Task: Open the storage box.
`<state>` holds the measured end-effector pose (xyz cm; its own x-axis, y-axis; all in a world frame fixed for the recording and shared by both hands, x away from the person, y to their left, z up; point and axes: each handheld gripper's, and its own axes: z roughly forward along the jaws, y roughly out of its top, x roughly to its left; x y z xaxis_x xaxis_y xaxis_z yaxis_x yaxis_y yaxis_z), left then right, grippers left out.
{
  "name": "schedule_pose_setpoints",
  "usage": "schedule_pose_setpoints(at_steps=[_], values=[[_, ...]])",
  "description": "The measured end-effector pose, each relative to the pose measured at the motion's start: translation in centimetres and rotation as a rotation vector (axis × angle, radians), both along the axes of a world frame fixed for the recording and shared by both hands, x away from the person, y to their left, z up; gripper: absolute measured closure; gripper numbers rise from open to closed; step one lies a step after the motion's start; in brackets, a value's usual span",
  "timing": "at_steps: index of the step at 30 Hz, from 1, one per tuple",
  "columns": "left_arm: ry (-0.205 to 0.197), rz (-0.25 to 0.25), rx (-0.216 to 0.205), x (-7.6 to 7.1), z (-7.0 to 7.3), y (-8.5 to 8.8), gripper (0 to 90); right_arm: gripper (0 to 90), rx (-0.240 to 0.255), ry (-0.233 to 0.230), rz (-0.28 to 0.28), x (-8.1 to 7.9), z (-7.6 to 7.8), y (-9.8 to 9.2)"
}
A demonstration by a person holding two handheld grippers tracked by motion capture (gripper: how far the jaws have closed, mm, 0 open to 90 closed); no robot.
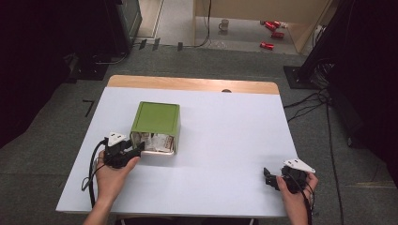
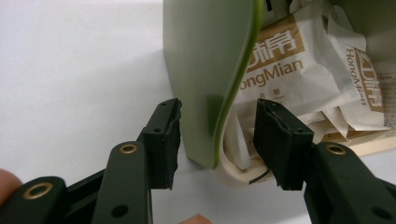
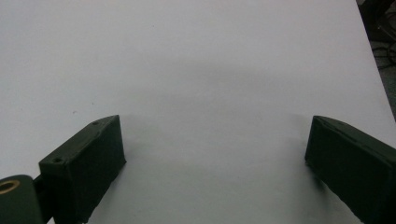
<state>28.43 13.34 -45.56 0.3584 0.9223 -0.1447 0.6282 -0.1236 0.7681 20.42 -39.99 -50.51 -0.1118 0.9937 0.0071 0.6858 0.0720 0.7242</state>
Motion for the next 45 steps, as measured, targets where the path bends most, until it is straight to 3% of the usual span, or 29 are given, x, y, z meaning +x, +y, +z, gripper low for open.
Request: schedule_pose_setpoints(at_steps=[11,19,35,45], values=[[-0.004,0.002,0.02,-0.1,0.1,-0.2,53.4,4.1,0.0,0.001,0.0,0.0,0.0,0.0],[-0.015,0.013,0.038,-0.5,0.2,-0.8,59.9,4.1,0.0,-0.001,0.0,0.0,0.0,0.0],[0.005,0.011,0.006,-1.5,0.3,-0.3,60.9,4.2,0.001,-0.001,0.001,0.0,0.0,0.0],[0.024,-0.013,0.022,-3.2,0.0,0.2,60.9,4.2,0.001,-0.001,0.001,0.0,0.0,0.0]])
